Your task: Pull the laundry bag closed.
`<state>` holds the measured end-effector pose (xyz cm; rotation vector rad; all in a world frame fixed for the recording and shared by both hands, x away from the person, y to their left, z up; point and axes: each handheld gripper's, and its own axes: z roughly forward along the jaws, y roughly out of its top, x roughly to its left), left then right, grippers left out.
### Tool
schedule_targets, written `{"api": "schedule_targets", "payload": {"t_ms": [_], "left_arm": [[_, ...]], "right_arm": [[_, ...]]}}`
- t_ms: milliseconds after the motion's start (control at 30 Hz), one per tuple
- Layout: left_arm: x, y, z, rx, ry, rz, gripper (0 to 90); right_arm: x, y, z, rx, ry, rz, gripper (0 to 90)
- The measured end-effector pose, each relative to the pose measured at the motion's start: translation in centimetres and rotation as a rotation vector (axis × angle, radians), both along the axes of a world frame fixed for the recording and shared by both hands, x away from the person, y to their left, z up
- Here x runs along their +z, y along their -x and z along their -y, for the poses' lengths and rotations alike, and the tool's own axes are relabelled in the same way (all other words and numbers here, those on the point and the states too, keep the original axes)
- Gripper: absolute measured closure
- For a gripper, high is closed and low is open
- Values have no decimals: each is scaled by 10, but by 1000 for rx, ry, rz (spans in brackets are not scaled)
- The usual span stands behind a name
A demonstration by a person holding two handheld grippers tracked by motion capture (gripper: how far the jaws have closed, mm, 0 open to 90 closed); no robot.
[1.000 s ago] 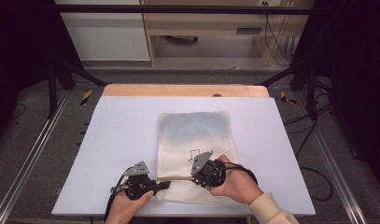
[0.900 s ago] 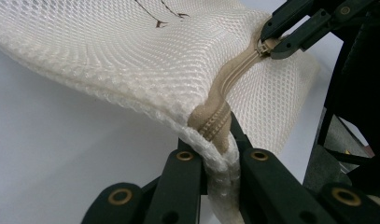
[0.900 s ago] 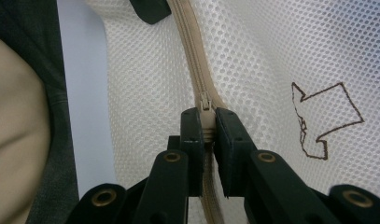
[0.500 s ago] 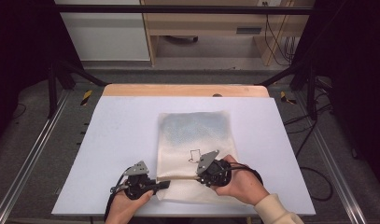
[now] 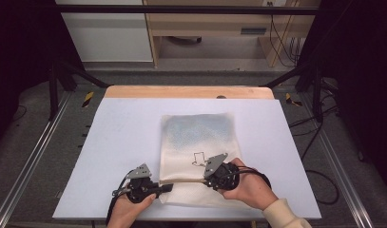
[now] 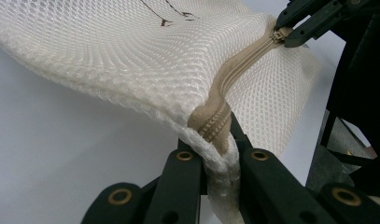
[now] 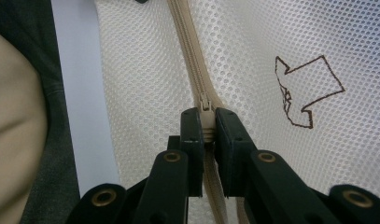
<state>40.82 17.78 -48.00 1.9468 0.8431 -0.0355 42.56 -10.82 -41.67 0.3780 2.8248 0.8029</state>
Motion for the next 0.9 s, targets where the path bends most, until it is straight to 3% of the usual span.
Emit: {"api": "schedule_targets", "payload": {"t_ms": [900], "left_arm": [[1, 1, 0, 0, 1, 2, 872]], "right_arm": [[-1, 1, 8, -6, 10, 1, 822]]}}
